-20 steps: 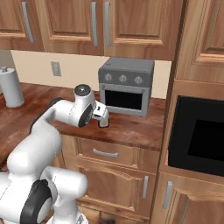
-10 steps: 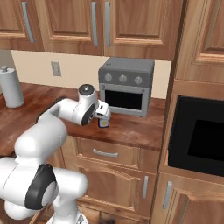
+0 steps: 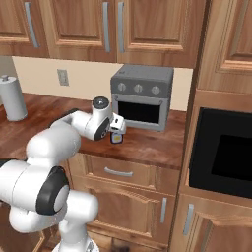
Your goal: Place the condiment bottle and condiment bottle from the counter to the top shelf of the fridge. If the existing items in the fridge are on the top shelf, move them to other shelves.
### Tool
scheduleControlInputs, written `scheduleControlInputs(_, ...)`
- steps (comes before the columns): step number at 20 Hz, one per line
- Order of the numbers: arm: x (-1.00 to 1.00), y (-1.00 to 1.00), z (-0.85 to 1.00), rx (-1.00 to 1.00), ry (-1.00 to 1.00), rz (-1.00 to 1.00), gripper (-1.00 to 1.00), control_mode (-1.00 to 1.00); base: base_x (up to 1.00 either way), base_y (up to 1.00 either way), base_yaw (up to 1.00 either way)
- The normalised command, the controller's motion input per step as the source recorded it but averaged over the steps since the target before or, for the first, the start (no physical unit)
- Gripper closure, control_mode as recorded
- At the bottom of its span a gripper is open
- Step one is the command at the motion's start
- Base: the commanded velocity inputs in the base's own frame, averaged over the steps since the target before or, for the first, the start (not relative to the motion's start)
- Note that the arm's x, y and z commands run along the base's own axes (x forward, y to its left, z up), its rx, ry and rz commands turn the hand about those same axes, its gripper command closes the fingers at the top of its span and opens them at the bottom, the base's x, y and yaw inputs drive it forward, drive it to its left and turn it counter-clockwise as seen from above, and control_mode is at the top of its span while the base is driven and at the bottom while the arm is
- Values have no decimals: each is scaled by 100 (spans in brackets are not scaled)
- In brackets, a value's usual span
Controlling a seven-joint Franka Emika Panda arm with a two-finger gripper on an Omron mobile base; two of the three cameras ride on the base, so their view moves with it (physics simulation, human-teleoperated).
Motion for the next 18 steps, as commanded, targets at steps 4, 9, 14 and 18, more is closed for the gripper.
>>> scheduleControlInputs(4, 31, 0, -22, 0, -2, 1, -100, -100, 0, 0, 0)
scheduleControlInputs(9, 26, 0, -14, 0, -2, 1, -100, -100, 0, 0, 0)
scheduleControlInputs(14, 25, 0, -9, 0, -3, 0, -100, -100, 0, 0, 0)
scheduleControlInputs(18, 24, 0, -9, 0, -3, 0, -100, -100, 0, 0, 0)
